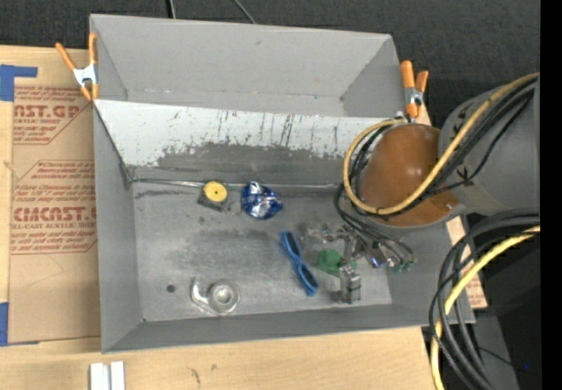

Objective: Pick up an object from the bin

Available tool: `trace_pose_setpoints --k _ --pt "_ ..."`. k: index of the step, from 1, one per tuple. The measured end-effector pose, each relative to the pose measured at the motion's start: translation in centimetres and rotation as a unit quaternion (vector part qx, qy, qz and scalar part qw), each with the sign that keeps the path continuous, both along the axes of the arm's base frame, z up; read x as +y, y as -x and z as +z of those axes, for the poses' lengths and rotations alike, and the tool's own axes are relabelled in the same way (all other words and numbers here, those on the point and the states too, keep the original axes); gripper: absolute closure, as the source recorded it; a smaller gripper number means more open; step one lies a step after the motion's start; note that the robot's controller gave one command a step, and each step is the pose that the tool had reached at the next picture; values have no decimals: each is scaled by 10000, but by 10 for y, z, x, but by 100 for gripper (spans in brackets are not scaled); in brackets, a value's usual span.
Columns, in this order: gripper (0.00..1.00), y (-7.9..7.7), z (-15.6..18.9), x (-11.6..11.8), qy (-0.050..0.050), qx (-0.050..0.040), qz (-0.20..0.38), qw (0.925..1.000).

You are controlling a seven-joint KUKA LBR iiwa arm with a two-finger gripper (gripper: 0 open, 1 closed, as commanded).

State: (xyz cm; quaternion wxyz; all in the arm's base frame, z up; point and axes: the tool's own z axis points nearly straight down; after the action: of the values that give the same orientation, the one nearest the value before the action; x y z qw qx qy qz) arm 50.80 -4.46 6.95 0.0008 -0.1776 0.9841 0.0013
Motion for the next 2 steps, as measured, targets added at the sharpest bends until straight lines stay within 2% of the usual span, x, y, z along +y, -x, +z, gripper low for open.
trace_pose_setpoints --k 1,2 --pt "100 0 0 -2 10 3 -10 10000" --pt "0 0 0 -2 11 3 -10 10000"
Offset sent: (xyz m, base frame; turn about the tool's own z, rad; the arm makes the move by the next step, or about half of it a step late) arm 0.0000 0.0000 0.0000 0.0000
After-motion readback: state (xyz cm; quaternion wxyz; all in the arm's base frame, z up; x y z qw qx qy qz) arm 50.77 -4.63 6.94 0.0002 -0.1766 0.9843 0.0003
